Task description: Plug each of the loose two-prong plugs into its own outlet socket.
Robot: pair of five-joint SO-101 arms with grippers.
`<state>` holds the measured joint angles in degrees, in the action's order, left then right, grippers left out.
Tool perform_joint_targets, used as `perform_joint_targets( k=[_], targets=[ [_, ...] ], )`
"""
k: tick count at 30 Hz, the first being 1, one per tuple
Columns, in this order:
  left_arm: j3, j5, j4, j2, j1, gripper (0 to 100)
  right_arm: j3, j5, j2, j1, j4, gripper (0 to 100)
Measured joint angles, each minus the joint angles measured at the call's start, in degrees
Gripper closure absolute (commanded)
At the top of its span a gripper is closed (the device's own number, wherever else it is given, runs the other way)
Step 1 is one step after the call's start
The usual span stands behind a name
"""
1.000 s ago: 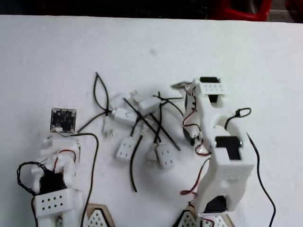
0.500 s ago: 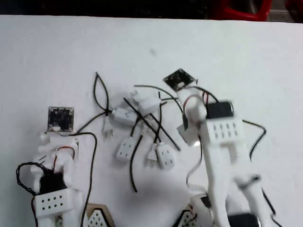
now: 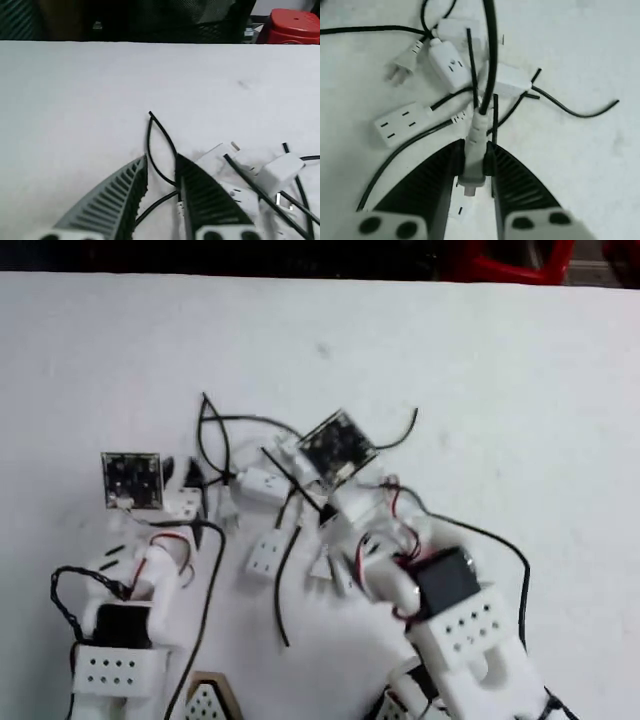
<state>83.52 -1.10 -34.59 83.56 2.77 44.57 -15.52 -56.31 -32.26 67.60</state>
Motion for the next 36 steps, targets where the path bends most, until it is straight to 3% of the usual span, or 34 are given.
perform_joint_targets(
  k=[9,13,19,23,32,36],
  targets=[
    [-1.8,-3.0,0.7,0.0,-9.2,82,4.3,0.0,-8.3,-11.1,-0.6,97.9],
    [-4.6,-3.2,-0.5,0.0,-14.6,82,5.4,0.0,-8.5,-11.3,-0.6,97.9],
    [-11.3,-3.2,-9.3,0.0,-23.5,82,5.9,0.1,-8.6,-11.2,-0.6,97.9],
    [-12.0,0.1,-11.0,0.7,-28.0,82,6.1,0.1,-8.5,-11.2,-0.6,97.9],
    [-12.1,1.2,-11.2,0.7,-30.2,81,6.2,0.1,-8.5,-11.4,-0.6,97.9],
    [-12.0,1.3,-11.3,0.7,-27.8,81,6.2,0.1,-8.6,-11.3,-0.6,97.9]
  ],
)
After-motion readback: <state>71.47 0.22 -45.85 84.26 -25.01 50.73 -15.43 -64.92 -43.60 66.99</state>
